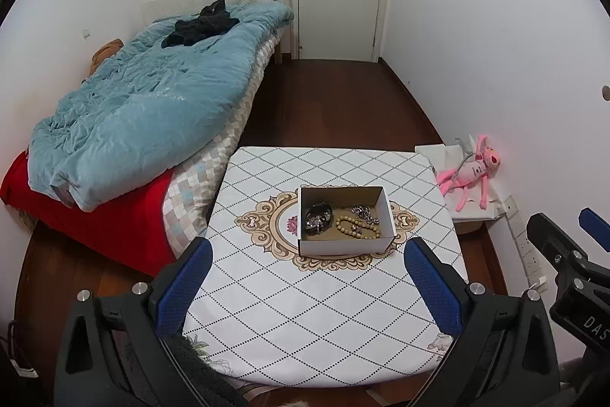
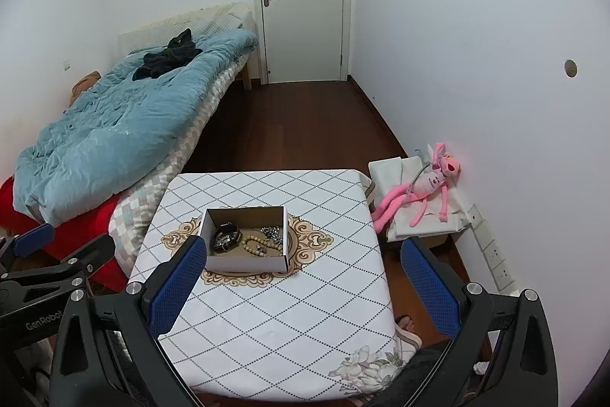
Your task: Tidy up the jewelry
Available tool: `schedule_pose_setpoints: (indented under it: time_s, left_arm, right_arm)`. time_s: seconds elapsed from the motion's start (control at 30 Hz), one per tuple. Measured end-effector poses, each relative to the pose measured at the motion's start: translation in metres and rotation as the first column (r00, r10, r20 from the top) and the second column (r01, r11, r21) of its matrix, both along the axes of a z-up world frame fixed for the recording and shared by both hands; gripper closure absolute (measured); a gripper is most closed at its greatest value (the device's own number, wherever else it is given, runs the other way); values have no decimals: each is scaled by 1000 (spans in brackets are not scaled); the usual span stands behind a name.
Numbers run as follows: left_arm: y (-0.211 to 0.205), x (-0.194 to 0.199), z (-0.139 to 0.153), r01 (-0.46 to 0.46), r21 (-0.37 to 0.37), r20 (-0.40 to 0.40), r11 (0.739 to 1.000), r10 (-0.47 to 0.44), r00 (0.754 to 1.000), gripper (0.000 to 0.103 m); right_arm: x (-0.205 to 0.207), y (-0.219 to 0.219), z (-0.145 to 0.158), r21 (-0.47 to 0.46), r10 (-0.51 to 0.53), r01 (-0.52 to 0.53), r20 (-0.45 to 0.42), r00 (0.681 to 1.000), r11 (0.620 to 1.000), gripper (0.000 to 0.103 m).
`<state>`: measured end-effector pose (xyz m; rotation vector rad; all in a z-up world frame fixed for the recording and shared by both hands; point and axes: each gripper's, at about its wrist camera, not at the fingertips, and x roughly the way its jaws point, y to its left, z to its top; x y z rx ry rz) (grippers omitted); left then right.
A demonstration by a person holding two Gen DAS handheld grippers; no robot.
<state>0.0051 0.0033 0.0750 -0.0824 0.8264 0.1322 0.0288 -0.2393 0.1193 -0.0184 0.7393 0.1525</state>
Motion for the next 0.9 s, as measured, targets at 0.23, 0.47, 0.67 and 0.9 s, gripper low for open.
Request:
schedule_pose_setpoints:
  time_s: [0.23,0.47,0.67,0.9]
  left_arm:
    - [-3,22,-5,5,2,-55,1000,-5,998,0]
    - [-1,53,-17,1,3,-109,1000,0,994,0]
    - [5,74,-28,-19,24,-140,1000,22,990,0]
    - [9,87,-39,-25,29,-174,999,30,984,0]
  right_arm:
    - [23,3,-7,-7,-15,14,-47,999,1000,0]
    - [58,13,-25,-21,-15,13,-103,995,1000,0]
    - [88,21,-42,-46,-21,14,-152,988,999,0]
    - [111,28,-60,-69,-20,6,-199,980,998,0]
